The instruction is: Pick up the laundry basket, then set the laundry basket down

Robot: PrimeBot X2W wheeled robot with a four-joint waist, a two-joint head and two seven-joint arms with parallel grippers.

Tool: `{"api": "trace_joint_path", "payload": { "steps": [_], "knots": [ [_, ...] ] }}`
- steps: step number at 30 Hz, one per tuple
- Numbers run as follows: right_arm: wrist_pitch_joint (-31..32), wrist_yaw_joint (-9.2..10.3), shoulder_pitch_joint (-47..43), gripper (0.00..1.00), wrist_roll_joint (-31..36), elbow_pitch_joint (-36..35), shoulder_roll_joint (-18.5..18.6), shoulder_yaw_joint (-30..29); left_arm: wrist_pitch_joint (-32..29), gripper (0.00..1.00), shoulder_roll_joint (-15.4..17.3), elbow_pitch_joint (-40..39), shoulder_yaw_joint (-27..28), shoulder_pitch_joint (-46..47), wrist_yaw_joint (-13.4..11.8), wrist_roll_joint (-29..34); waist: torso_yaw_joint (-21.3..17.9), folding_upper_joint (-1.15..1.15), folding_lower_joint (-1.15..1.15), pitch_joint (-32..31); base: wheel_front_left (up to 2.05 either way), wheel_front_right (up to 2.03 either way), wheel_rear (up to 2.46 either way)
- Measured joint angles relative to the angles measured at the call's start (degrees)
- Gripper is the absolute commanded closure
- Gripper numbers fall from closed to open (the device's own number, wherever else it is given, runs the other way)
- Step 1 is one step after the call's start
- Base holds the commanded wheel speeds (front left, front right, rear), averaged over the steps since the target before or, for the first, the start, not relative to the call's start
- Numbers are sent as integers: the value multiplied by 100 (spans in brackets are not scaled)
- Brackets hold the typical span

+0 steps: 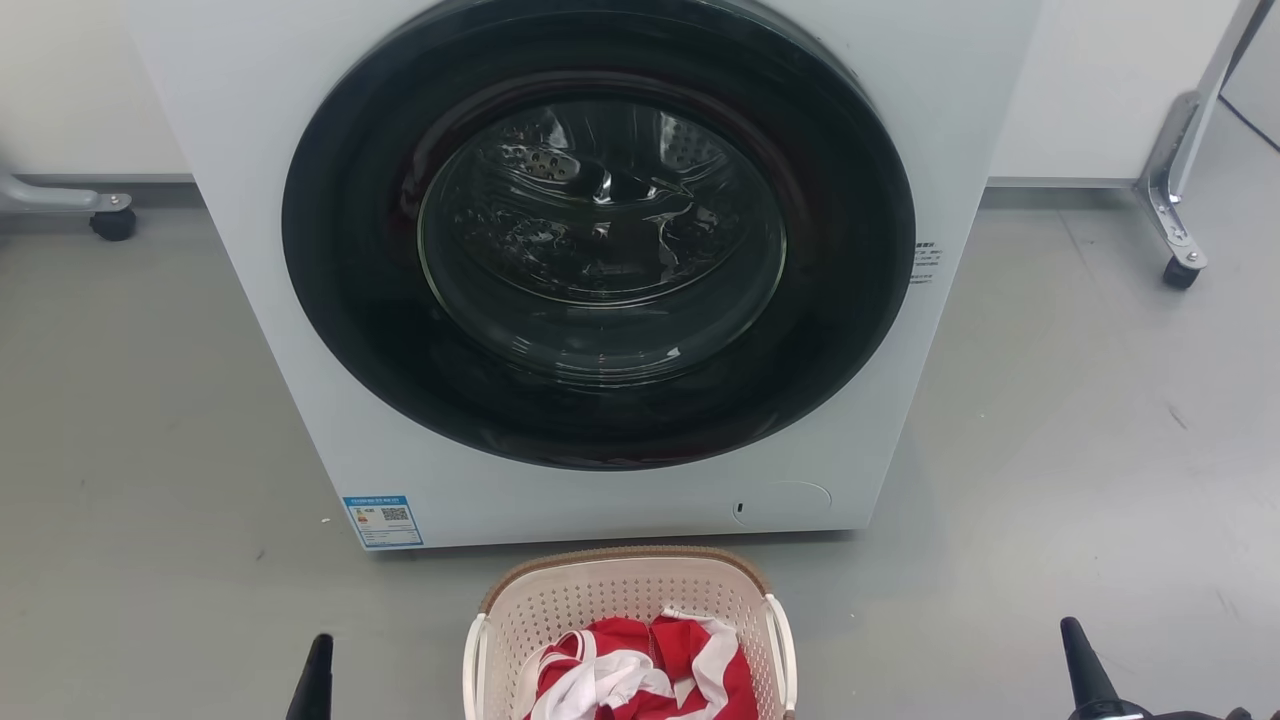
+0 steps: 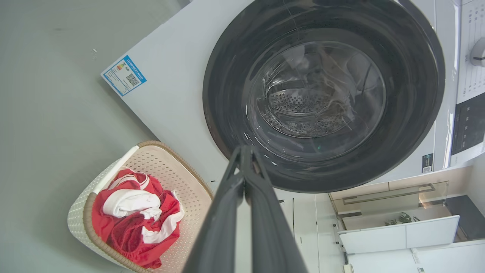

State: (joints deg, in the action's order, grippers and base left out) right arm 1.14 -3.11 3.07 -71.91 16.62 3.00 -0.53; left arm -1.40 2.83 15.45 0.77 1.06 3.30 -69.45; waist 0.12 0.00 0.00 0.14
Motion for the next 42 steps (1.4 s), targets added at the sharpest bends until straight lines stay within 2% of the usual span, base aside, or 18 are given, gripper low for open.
{"api": "trace_joint_path", "payload": {
  "steps": [26,42],
  "knots": [
    [509,-355,179,100,-1896,48,-46,-683,-486,100,-35,149,430,319,358,-2097,-12,0,-1,-5,0,0,0],
    [535,-378,224,100,-1951,51,-51,-711,-509,100,-40,152,444,360,378,-2218,-12,0,-1,-5,0,0,0]
  ]
}}
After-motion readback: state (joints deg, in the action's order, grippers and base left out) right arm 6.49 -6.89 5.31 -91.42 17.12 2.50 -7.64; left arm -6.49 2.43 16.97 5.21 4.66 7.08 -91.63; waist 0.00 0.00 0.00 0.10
